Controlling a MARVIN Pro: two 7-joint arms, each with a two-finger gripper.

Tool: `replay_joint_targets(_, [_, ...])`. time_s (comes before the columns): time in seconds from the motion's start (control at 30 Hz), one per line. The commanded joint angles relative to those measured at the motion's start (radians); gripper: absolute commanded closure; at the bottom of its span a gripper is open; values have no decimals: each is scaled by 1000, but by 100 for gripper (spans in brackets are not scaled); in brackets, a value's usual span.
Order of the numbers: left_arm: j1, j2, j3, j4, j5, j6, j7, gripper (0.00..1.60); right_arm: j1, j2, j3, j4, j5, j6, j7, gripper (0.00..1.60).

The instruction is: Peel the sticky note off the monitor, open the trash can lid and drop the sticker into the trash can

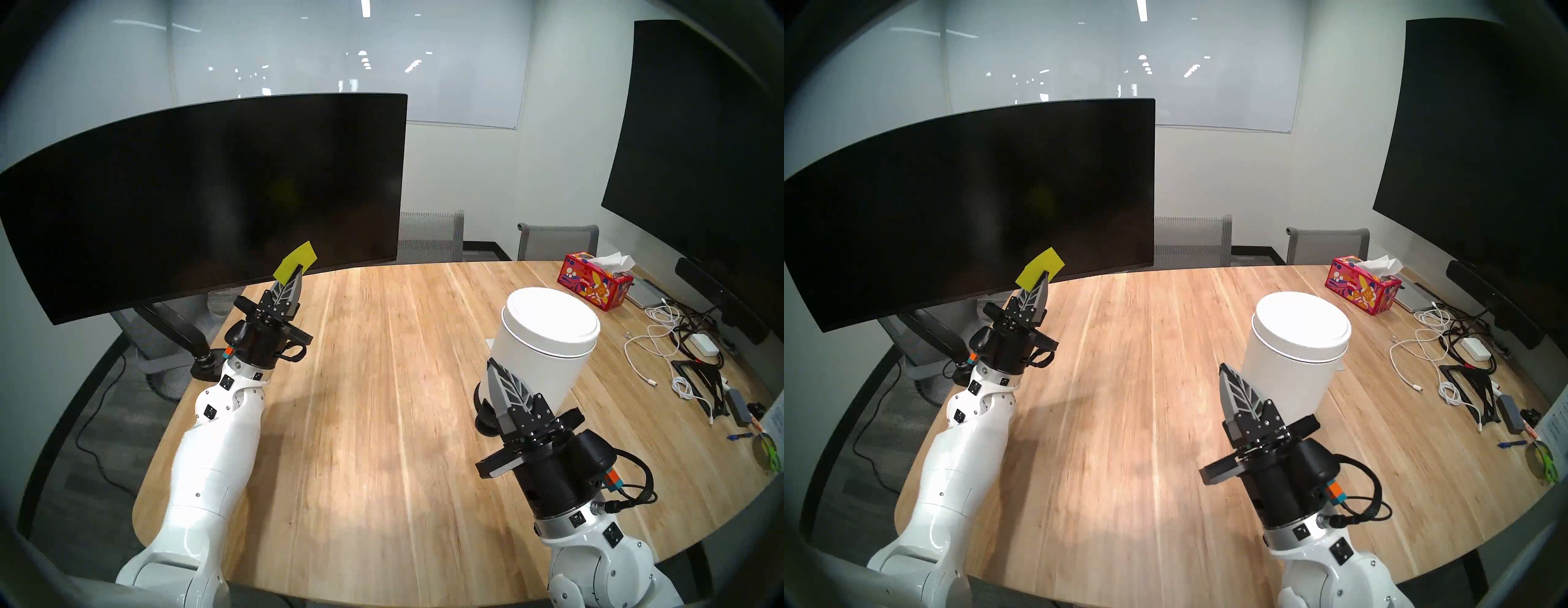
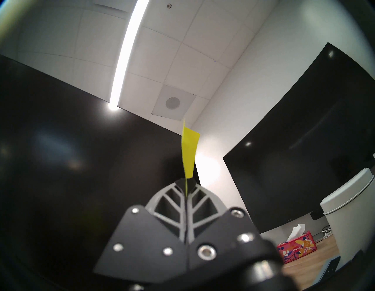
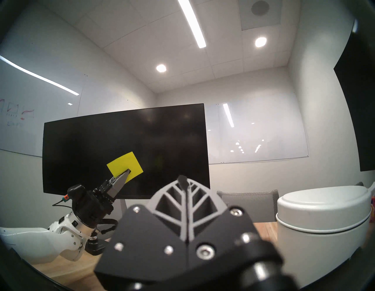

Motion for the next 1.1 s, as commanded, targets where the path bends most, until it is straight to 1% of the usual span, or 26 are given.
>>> replay_joint_targets(0.0, [65,24,-2,-100,-15,20,-21,160,2,-1,-2,-1,-1,16,-3,160])
replay_joint_targets(0.03, [83,28,0,-128,-18,28,-30,160,2,0,0,3,-3,25,-6,160])
replay_joint_targets(0.07, [83,28,0,-128,-18,28,-30,160,2,0,0,3,-3,25,-6,160])
replay_joint_targets(0.2, [137,38,7,-205,-24,53,-53,160,6,1,8,19,-6,52,-17,160])
replay_joint_targets(0.3, [157,40,11,-224,-27,62,-63,160,6,1,12,27,-7,61,-21,160])
replay_joint_targets(0.4, [199,47,23,-285,-33,83,-82,160,8,2,24,41,-8,83,-31,160])
replay_joint_targets(0.47, [209,48,27,-298,-35,88,-86,160,9,2,28,44,-8,88,-33,160])
replay_joint_targets(0.57, [238,55,38,-341,-41,103,-100,160,13,1,43,53,-7,104,-41,160])
replay_joint_targets(0.6, [250,59,40,-370,-44,109,-104,160,15,2,49,56,-7,111,-44,160])
replay_joint_targets(0.63, [257,62,41,-364,-47,114,-107,160,16,2,54,59,-6,117,-47,160])
replay_joint_targets(0.73, [283,74,40,-422,-56,132,-116,160,15,4,70,67,-5,137,-54,160])
replay_joint_targets(0.77, [286,77,39,-421,-58,135,-118,160,15,5,74,70,-4,141,-55,160])
replay_joint_targets(0.97, [330,100,26,-513,-78,171,-131,160,9,14,110,95,-1,184,-67,160])
replay_joint_targets(1.0, [334,102,24,-509,-81,176,-132,160,9,16,116,98,0,190,-68,160])
replay_joint_targets(1.03, [347,105,20,-543,-85,185,-133,160,9,18,122,102,1,197,-70,160])
replay_joint_targets(1.07, [351,108,19,-538,-87,190,-136,160,9,19,128,105,2,203,-72,160])
